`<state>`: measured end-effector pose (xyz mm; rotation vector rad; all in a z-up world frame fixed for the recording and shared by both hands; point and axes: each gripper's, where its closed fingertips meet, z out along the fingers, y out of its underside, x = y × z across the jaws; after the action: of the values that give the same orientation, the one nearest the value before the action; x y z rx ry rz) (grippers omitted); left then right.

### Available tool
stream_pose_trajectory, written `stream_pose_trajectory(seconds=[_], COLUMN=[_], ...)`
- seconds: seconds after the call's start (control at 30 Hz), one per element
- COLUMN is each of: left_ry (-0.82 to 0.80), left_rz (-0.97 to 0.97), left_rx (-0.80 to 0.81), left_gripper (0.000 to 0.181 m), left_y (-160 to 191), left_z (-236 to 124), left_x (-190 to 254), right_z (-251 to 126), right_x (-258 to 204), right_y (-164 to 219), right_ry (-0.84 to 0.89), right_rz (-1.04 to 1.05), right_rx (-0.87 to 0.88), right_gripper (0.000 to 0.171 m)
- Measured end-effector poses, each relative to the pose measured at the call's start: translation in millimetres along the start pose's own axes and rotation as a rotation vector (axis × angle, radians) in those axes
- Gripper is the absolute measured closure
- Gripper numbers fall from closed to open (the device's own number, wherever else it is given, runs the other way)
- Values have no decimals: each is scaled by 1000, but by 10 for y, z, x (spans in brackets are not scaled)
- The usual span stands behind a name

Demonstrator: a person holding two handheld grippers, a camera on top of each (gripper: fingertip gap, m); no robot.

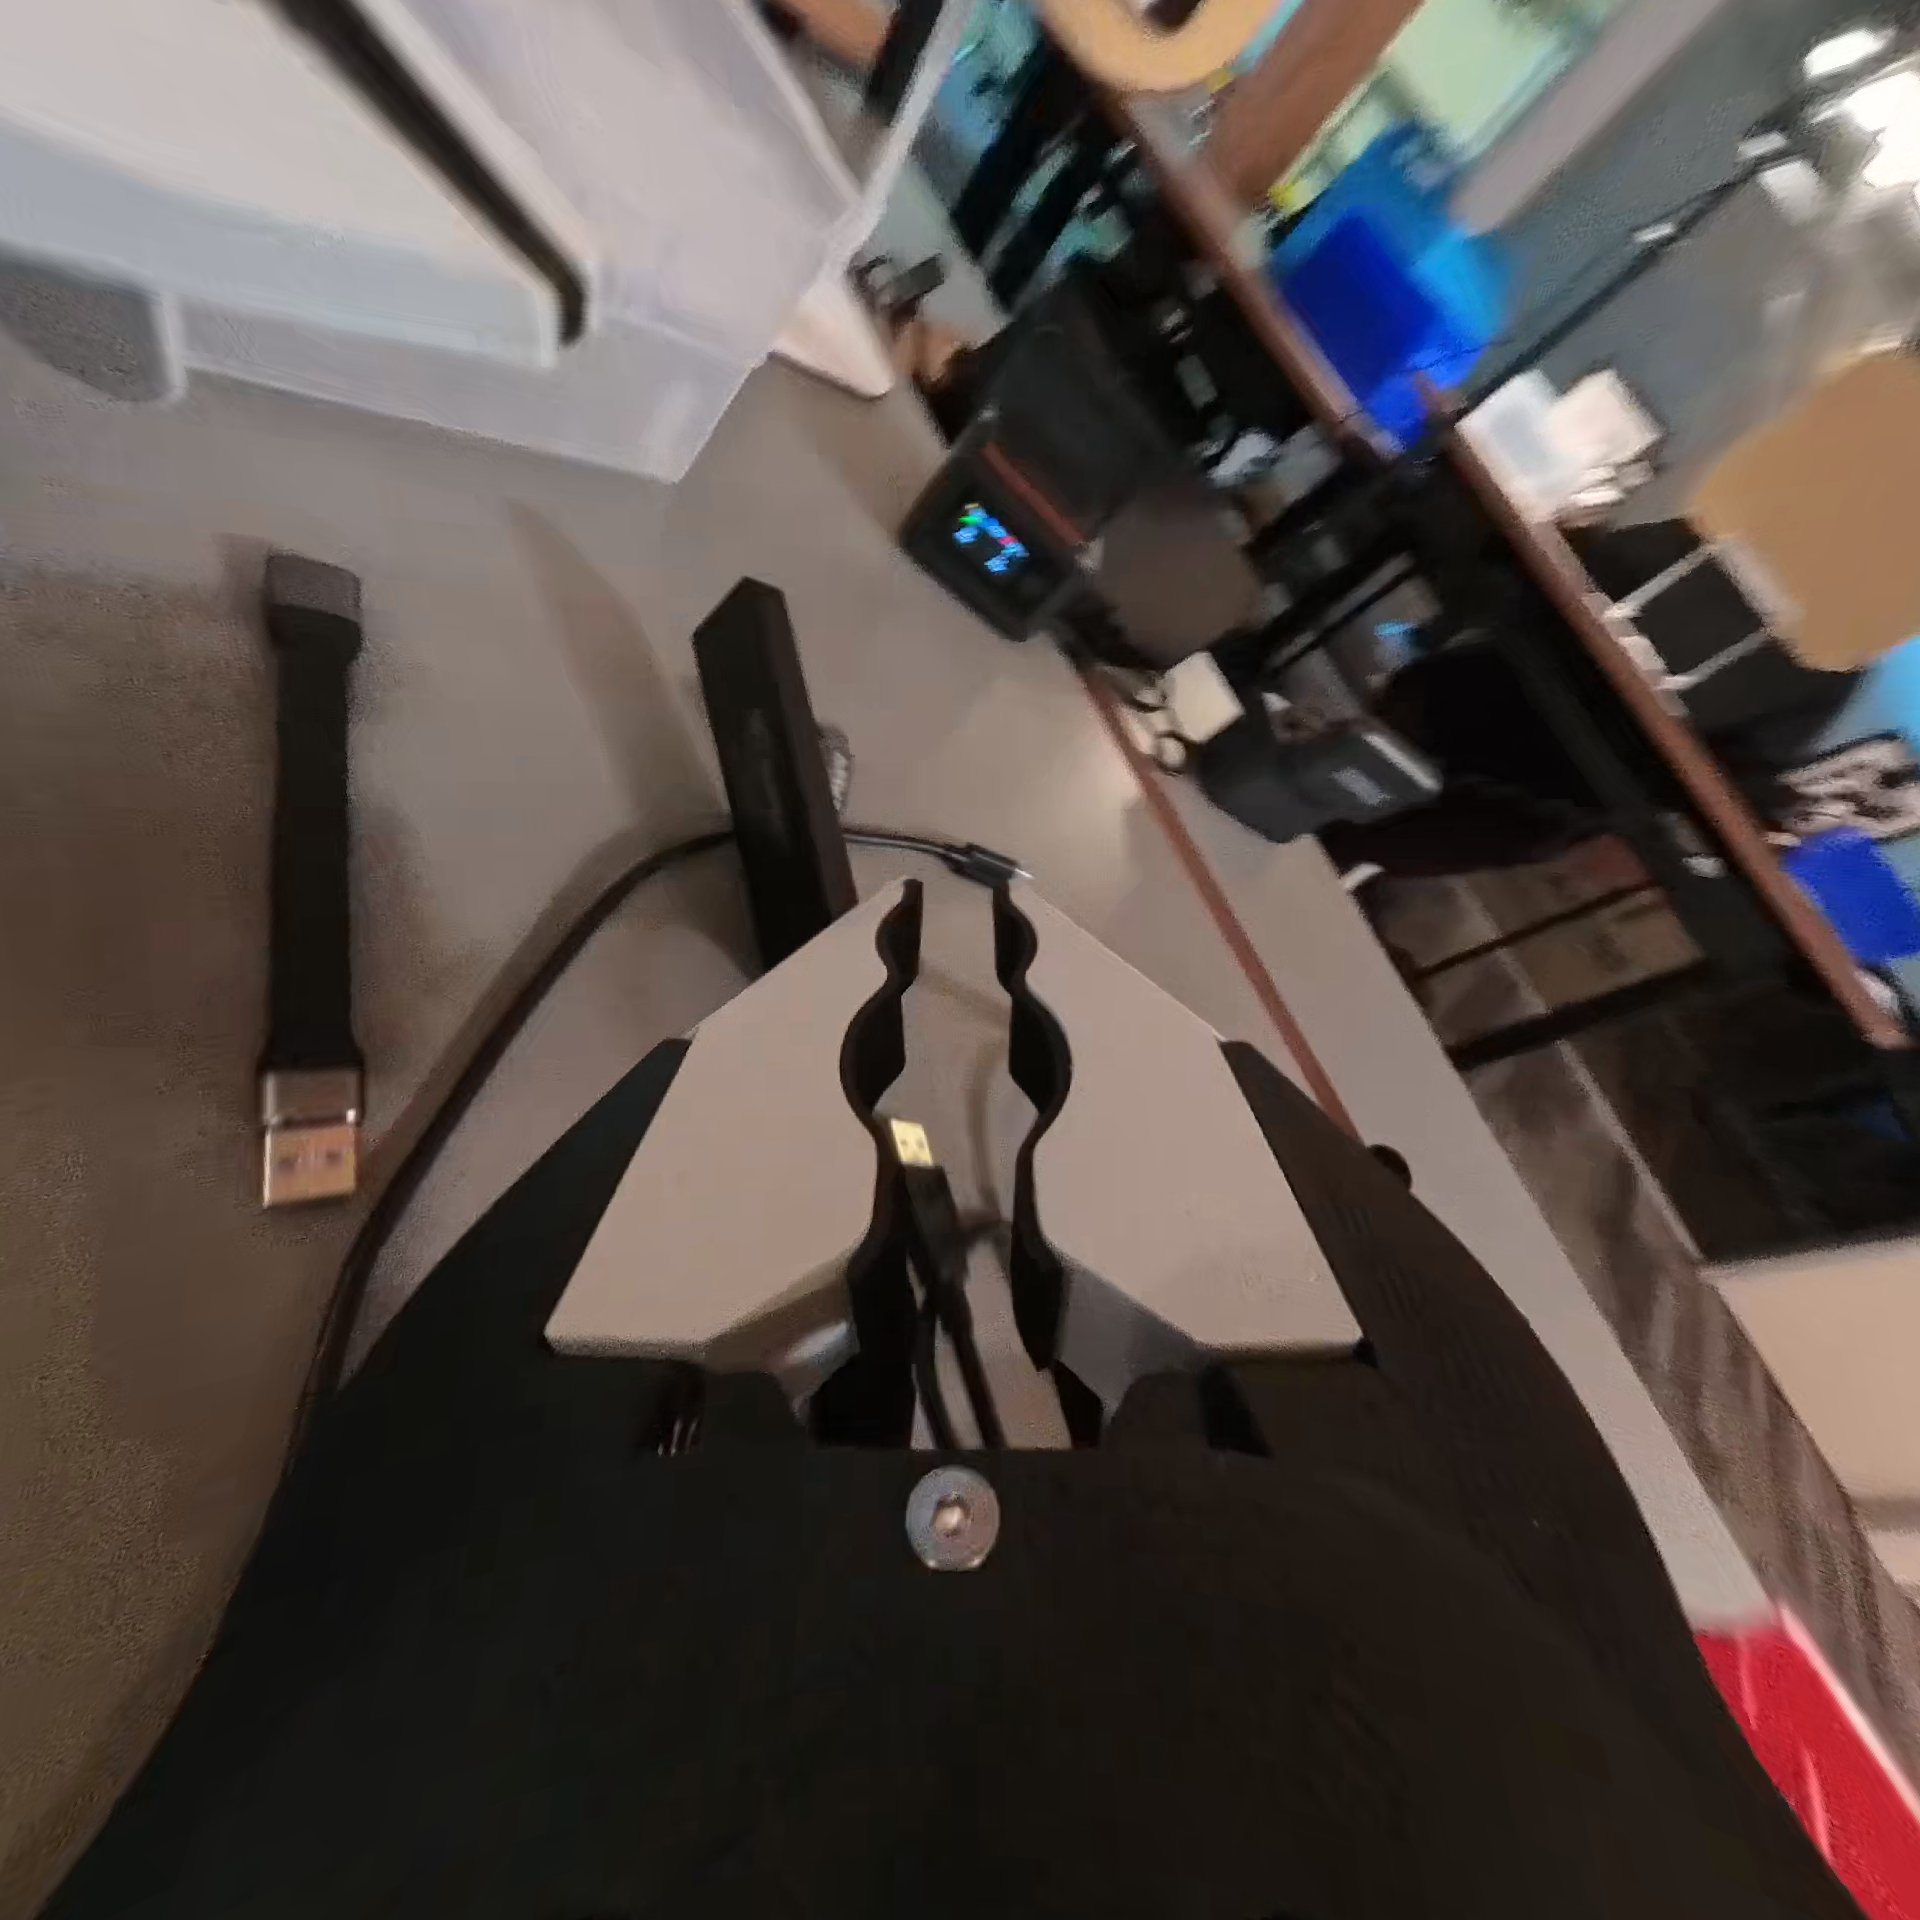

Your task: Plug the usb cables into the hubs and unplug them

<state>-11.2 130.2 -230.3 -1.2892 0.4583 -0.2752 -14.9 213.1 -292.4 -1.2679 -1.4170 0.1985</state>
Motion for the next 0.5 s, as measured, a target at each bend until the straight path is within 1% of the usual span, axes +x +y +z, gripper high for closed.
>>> stream_pose_trajectory(seconds=[0.07, 0.13, 0.17, 0.27, 0.33, 0.37, 0.43, 0.47, 0.5], left_ry=[-3, 0, 4, 7, 7, 6, 4, -3, -12], left_rz=[-7, 11, 25, 68, 82, 81, 73, 71, 72], left_rx=[-3, -2, 0, 6, 5, 6, 18, 24, 31], left_gripper=[181, 181, 181, 181, 181, 181, 181, 181, 181], left_y=[7, 1, -8, -30, -32, -33, -54, -68, -82], left_z=[-8, -12, -15, -16, -8, -9, -17, -23, -31], left_x=[-27, -10, 8, 52, 64, 65, 65, 56, 41], right_z=[239, 450, 543, 761, 793, 807, 845, 858, 862], right_x=[-82, -221, -271, -385, -532, -574, -605, -614, -616], right_y=[-92, -158, -175, -120, -126, -104, -36, -19, -19], right_ry=[-145, -347, -432, -594, -718, -751, -765, -768, -767], right_rz=[12, 90, 119, 109, 136, 129, 70, 49, 44], right_rx=[-42, -113, -155, -301, -372, -410, -470, -486, -497], right_gripper=[156, 143, 141, 137, 140, 143, 148, 161, 161])
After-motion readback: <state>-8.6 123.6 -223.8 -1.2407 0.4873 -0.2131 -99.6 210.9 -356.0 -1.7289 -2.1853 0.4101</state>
